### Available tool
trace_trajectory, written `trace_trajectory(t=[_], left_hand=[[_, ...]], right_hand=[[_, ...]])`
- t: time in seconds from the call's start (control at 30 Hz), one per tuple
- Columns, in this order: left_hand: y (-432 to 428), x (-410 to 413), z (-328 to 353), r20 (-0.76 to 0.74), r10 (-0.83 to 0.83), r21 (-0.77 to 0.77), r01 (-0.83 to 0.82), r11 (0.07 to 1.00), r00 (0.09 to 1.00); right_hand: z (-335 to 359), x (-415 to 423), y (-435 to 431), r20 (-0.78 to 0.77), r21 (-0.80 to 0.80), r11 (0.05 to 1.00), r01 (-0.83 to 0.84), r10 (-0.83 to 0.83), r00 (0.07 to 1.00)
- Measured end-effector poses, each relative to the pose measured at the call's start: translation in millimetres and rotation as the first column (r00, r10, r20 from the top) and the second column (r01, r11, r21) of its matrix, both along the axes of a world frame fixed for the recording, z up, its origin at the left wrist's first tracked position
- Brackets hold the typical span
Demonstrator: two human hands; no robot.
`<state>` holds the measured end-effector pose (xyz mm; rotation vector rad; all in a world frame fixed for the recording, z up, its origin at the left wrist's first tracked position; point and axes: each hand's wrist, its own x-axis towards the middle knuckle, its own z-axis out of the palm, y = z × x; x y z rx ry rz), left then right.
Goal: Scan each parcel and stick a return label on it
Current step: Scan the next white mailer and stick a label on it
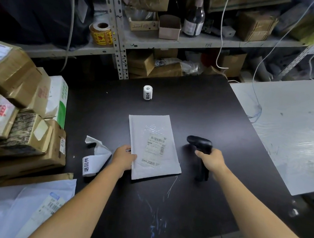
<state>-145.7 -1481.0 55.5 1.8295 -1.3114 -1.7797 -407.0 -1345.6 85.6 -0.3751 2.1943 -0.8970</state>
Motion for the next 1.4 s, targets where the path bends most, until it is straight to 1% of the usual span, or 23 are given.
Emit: trace_trajectory(t=[0.13, 0.2, 0.27, 0.37, 0.43, 0.5, 0.57, 0.7, 0.8, 0.93, 1.0, 1.07, 1.13, 1.27, 1.4], left_hand=[[-0.7, -0.5, -4.5, 0.012, 0.012, -0.01, -0.012, 1.0, 1.0], [0.2, -0.7, -6.5, 0.029, 0.016, -0.018, -0.015, 1.0, 0.999], [1.5, -1.1, -7.7, 0.048, 0.019, -0.028, -0.018, 0.999, 0.999], [4.4, -2.2, -4.5, 0.074, 0.016, -0.039, -0.013, 0.999, 0.997], [7.0, -2.0, 0.0, 0.087, 0.004, -0.049, 0.001, 0.999, 0.996], [8.5, 0.5, 5.8, 0.105, -0.002, -0.06, 0.008, 0.998, 0.994], [7.4, 5.9, 12.7, 0.124, -0.01, -0.074, 0.019, 0.997, 0.992], [5.2, 25.9, 27.0, 0.105, 0.04, -0.13, -0.026, 0.991, 0.994], [1.0, 56.9, 38.3, 0.149, 0.08, -0.197, -0.05, 0.979, 0.986], [-6.7, 110.0, 40.9, 0.205, 0.154, -0.25, -0.1, 0.963, 0.967], [-8.3, 135.5, 35.6, 0.279, 0.16, -0.284, -0.078, 0.956, 0.947], [-9.7, 154.1, 27.8, 0.366, 0.102, -0.295, 0.011, 0.955, 0.925], [-12.1, 162.4, 20.1, 0.402, 0.019, -0.286, 0.106, 0.952, 0.915], [-17.3, 162.5, 8.5, 0.387, -0.091, -0.284, 0.213, 0.935, 0.918], [-22.5, 158.7, -1.7, 0.365, -0.137, -0.259, 0.242, 0.935, 0.921]], right_hand=[[-13.4, -14.8, 7.7, 0.067, -0.023, 1.0, 0.022, -0.02, 0.998], [-16.4, -20.0, 6.8, 0.07, -0.022, 1.0, 0.007, -0.005, 0.998], [-16.6, -26.5, 4.6, 0.014, 0.042, 0.998, -0.047, 0.047, 0.999], [-11.1, -36.9, 0.9, -0.104, 0.204, 0.972, -0.116, 0.14, 0.985], [-3.9, -42.1, -2.1, -0.162, 0.299, 0.942, -0.154, 0.209, 0.965], [5.2, -43.7, -6.2, -0.228, 0.371, 0.906, -0.205, 0.303, 0.925], [14.4, -42.0, -12.8, -0.295, 0.384, 0.889, -0.25, 0.375, 0.879], [31.3, -26.2, -33.7, -0.392, 0.275, 0.908, -0.316, 0.406, 0.825], [36.6, 4.7, -57.6, -0.374, 0.191, 0.884, -0.427, 0.468, 0.801], [34.2, 71.7, -95.3, -0.323, 0.167, 0.793, -0.586, 0.605, 0.728], [28.2, 109.1, -110.5, -0.274, 0.143, 0.74, -0.657, 0.667, 0.693], [19.4, 144.0, -122.1, -0.226, 0.128, 0.686, -0.716, 0.724, 0.652], [8.8, 174.9, -130.4, -0.175, 0.117, 0.637, -0.762, 0.768, 0.616], [-13.3, 218.0, -141.6, -0.113, 0.111, 0.51, -0.853, 0.859, 0.499], [-29.6, 235.2, -149.2, -0.059, 0.16, 0.441, -0.883, 0.897, 0.437]])
